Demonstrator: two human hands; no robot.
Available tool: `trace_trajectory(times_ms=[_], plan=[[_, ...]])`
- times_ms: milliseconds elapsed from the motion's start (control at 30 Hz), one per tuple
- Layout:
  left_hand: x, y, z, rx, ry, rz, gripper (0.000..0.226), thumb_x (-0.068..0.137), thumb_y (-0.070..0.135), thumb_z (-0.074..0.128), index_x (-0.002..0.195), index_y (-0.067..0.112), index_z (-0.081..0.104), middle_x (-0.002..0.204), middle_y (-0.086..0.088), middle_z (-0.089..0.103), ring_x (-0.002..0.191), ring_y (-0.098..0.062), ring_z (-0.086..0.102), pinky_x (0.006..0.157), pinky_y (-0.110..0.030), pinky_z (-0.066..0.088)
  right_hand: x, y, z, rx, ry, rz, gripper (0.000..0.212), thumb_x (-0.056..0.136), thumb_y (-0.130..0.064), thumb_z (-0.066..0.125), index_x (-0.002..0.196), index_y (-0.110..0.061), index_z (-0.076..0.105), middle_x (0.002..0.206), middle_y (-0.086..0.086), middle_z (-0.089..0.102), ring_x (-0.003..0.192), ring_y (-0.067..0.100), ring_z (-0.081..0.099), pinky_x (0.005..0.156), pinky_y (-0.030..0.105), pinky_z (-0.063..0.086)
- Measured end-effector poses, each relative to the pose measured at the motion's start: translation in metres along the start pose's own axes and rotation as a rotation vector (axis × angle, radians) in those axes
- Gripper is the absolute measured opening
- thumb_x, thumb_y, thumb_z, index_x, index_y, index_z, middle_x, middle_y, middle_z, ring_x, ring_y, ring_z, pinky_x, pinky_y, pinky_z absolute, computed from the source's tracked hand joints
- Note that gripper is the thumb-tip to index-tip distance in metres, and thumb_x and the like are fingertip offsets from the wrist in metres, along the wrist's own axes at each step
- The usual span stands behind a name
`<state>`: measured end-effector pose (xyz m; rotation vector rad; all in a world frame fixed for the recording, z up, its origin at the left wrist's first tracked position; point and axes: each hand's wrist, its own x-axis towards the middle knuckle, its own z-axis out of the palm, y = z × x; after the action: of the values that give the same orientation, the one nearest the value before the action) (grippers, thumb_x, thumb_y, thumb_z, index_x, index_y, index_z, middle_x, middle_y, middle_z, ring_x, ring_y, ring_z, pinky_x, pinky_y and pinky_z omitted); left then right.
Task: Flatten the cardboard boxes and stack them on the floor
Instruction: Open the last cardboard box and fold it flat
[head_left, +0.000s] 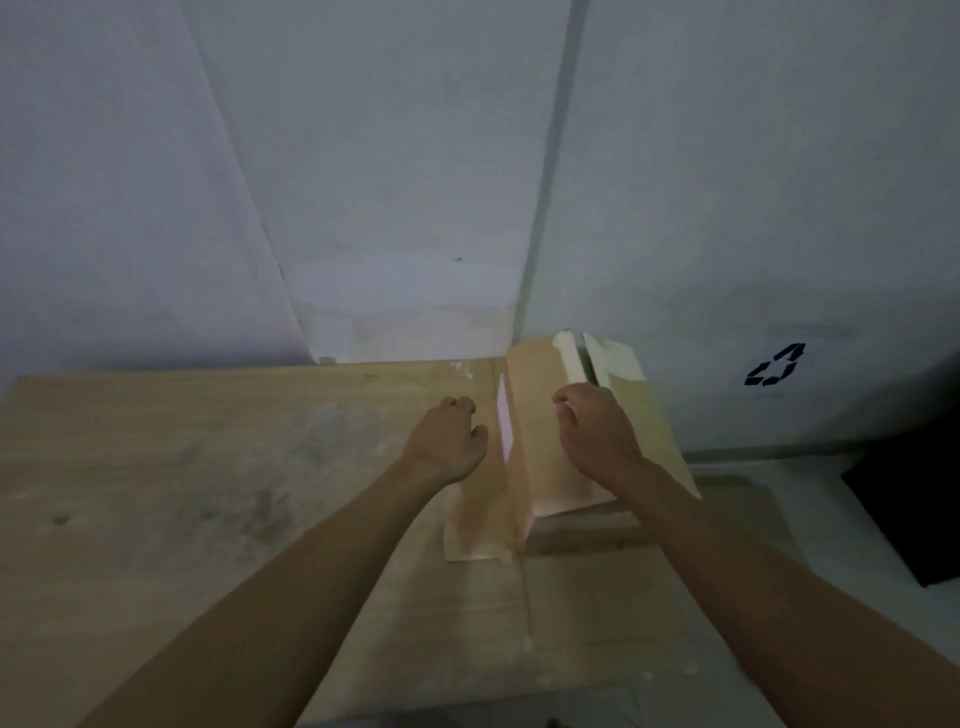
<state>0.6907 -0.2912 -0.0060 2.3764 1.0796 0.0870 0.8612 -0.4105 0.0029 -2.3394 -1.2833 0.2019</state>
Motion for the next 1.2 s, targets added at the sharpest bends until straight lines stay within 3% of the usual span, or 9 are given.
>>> trace_trajectory(times_ms=[100,200,267,300,367,467,733,967,1200], plan=[[0.01,0.046,0.031,-0.06,-0.065,-0.095,0.052,0.097,0.034,0.046,0.142,0.008,0.039,0.137,-0.017,0.048,0.119,-0.036,0.054,0.096,-0.04,0.045,0.004,0.062,-0.017,-0.122,0.008,0.095,0.038,0.091,-0.018,0.059,0.129,-0.012,0.059,0.145,0.013,0.046,0.135,0.034,0.038,0.108,0.047,0.038],[0.017,0.08,0.058,-0.137,-0.156,-0.196,0.067,0.095,0.034,0.048,0.15,0.01,0.019,0.14,-0.021,0.044,0.121,-0.041,0.052,0.097,-0.043,0.045,0.006,0.107,-0.02,-0.111,-0.086,0.266,0.074,0.086,-0.043,0.069,0.147,-0.016,0.036,0.161,0.015,0.019,0.146,0.037,0.018,0.116,0.051,0.025],[0.019,0.094,0.074,-0.219,-0.196,-0.274,0.077,0.092,0.036,0.05,0.153,0.017,0.006,0.141,-0.022,0.043,0.12,-0.043,0.052,0.097,-0.045,0.045,0.003,0.129,-0.016,0.016,-0.166,0.399,0.097,0.078,-0.06,0.071,0.151,-0.018,0.023,0.161,0.014,0.014,0.147,0.038,0.019,0.115,0.053,0.029],[0.02,0.099,0.08,-0.248,-0.202,-0.305,0.079,0.09,0.038,0.05,0.152,0.022,0.004,0.141,-0.022,0.043,0.118,-0.044,0.053,0.097,-0.046,0.045,0.002,0.14,-0.011,0.1,-0.187,0.446,0.102,0.074,-0.067,0.071,0.15,-0.019,0.022,0.158,0.015,0.023,0.143,0.038,0.028,0.11,0.052,0.037],[0.019,0.105,0.09,-0.288,-0.178,-0.349,0.076,0.089,0.04,0.052,0.149,0.026,0.008,0.139,-0.021,0.043,0.116,-0.044,0.053,0.096,-0.045,0.045,-0.004,0.151,-0.005,0.238,-0.238,0.498,0.103,0.068,-0.072,0.07,0.144,-0.02,0.025,0.143,0.014,0.045,0.128,0.037,0.05,0.093,0.04,0.046],[0.016,0.107,0.097,-0.322,-0.112,-0.377,0.063,0.092,0.041,0.055,0.142,0.022,0.021,0.135,-0.018,0.042,0.114,-0.041,0.053,0.094,-0.041,0.043,-0.01,0.156,0.0,0.29,-0.241,0.483,0.107,0.062,-0.078,0.067,0.143,-0.024,0.023,0.135,0.013,0.054,0.118,0.035,0.059,0.092,0.042,0.051],[-0.005,0.071,0.069,-0.357,-0.002,-0.407,0.072,0.091,0.045,0.059,0.149,0.026,0.022,0.142,-0.015,0.04,0.124,-0.037,0.048,0.098,-0.037,0.039,-0.019,0.11,0.011,0.165,-0.157,0.283,0.108,0.073,-0.079,0.059,0.153,-0.024,0.013,0.142,0.013,0.047,0.124,0.037,0.051,0.097,0.045,0.049],[-0.037,-0.006,0.024,-0.371,0.1,-0.469,0.071,0.091,0.044,0.062,0.149,0.025,0.026,0.142,-0.016,0.044,0.126,-0.035,0.048,0.097,-0.037,0.04,-0.031,0.029,0.05,0.186,-0.258,0.202,0.109,0.077,-0.077,0.057,0.157,-0.026,0.004,0.149,0.012,0.043,0.129,0.035,0.048,0.099,0.044,0.047],[-0.065,-0.071,0.001,-0.323,0.103,-0.491,0.068,0.092,0.042,0.062,0.149,0.024,0.028,0.142,-0.016,0.045,0.126,-0.035,0.048,0.097,-0.037,0.04,-0.048,-0.028,0.088,0.223,-0.347,0.182,0.108,0.08,-0.073,0.059,0.159,-0.029,0.0,0.158,0.007,0.03,0.137,0.033,0.04,0.107,0.045,0.043]])
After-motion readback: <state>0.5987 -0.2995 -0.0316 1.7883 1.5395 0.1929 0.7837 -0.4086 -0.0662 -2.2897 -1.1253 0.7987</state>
